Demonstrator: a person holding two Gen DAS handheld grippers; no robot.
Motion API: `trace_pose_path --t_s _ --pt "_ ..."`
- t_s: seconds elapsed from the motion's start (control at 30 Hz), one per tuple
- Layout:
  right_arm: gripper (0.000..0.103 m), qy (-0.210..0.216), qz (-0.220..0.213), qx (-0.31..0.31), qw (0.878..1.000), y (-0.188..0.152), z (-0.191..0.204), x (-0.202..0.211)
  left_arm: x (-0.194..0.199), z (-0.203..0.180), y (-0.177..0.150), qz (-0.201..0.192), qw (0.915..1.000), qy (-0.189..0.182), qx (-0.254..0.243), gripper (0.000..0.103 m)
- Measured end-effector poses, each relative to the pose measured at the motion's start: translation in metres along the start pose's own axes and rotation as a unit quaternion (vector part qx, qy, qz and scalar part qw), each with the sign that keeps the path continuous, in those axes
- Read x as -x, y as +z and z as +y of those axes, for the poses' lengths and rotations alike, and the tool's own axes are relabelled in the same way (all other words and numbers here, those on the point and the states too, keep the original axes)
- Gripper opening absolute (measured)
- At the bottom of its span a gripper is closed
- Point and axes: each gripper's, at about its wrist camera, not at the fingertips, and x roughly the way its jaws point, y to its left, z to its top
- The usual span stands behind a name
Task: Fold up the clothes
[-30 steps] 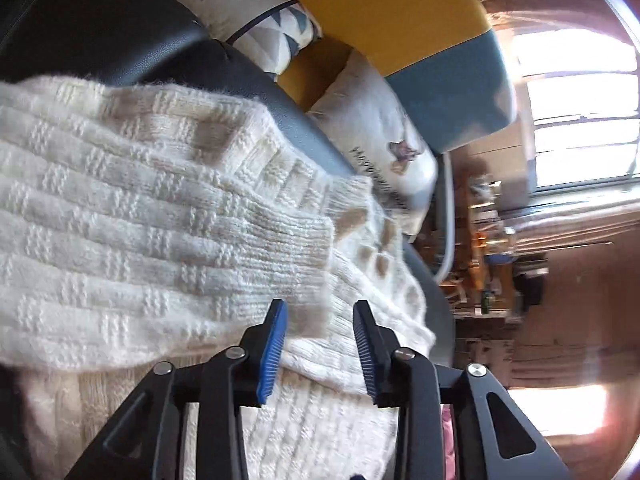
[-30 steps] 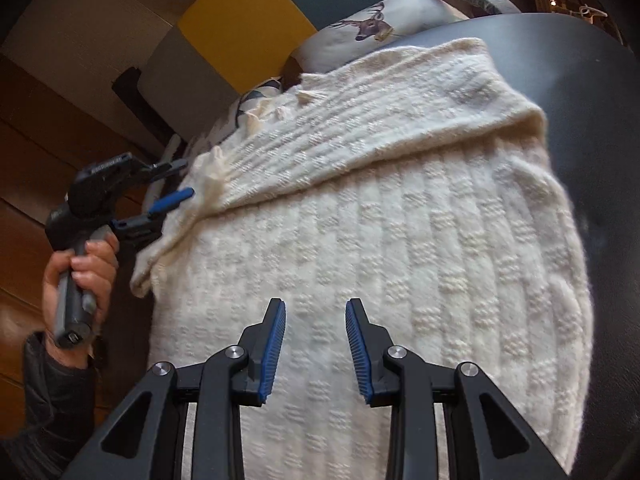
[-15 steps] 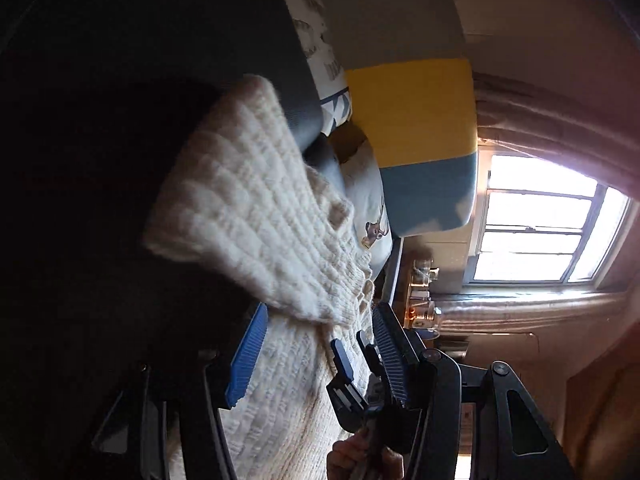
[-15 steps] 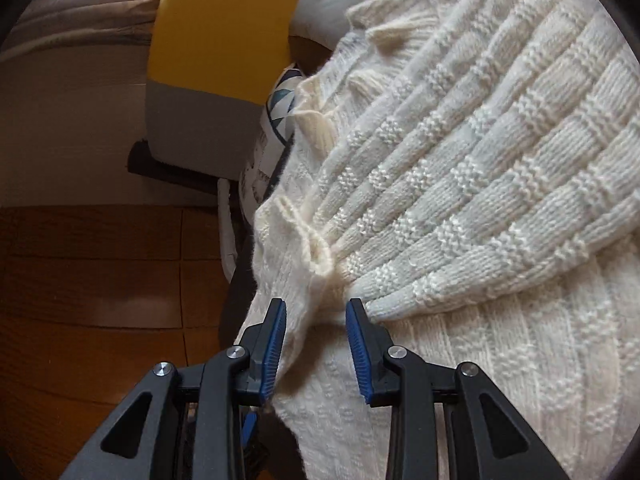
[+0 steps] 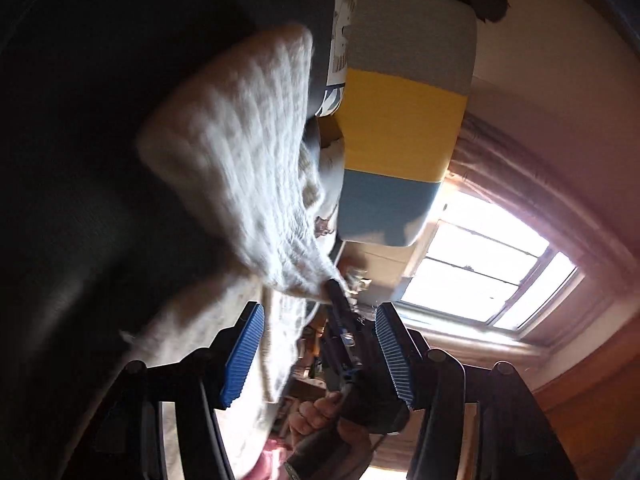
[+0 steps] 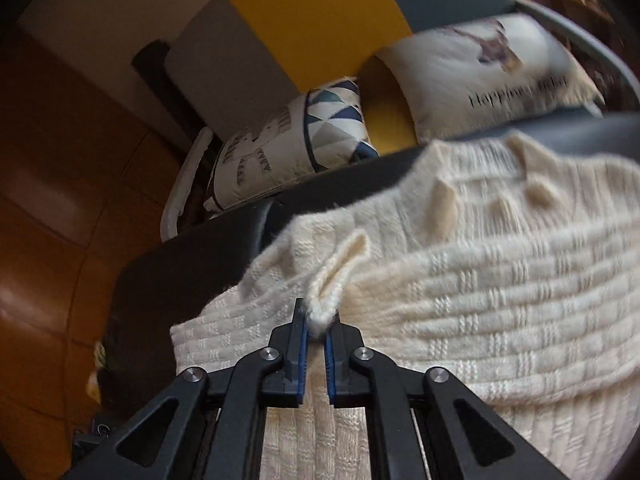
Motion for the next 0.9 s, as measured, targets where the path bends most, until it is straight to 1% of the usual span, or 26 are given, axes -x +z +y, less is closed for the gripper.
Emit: trace_pose_path --t_s 0.1,0.17,0.27,0.33,0.43,0.53,0.67,0.8,0.9 --pt "0.006 -0.007 -0.011 0.061 0.998 0.017 0.029 0.023 -0.022 0.002 -0.005 0.004 0.9995 -0.011 0.029 0.062" --pt "0.006 -0.001 -0.023 0.089 0.996 0.027 0.048 0.036 -0.033 0.003 -0.003 -0.006 0.9991 -0.009 0.041 0.063" --pt "0.006 0.005 -0.046 0.123 0.991 0.039 0.073 0.055 -0.043 0.002 0.005 -0.023 0.9987 0.000 0.045 0.063" --pt "0.006 0.007 -0.062 0.136 0.989 0.048 0.080 0.068 -0.044 0.000 0.013 -0.041 0.9983 0.012 0.039 0.063" --pt "0.006 0.008 -0.090 0.140 0.986 0.057 0.076 0.092 -0.040 0.000 0.026 -0.066 0.9969 0.031 0.031 0.063" --pt "0.006 0.005 -0.116 0.121 0.986 0.066 0.055 0.111 -0.038 0.002 0.037 -0.079 0.9952 0.050 0.028 0.063" --pt "0.006 -0.009 -0.136 0.071 0.988 0.074 0.003 0.132 -0.042 -0.001 0.043 -0.088 0.9932 0.075 0.014 0.063" --pt "0.006 -0.035 -0.135 0.016 0.990 0.067 -0.058 0.142 -0.052 -0.011 0.041 -0.088 0.9904 0.105 -0.020 0.062" --pt "0.006 -0.043 -0.124 -0.023 0.991 0.048 -0.098 0.139 -0.060 -0.017 0.038 -0.084 0.9882 0.121 -0.042 0.056"
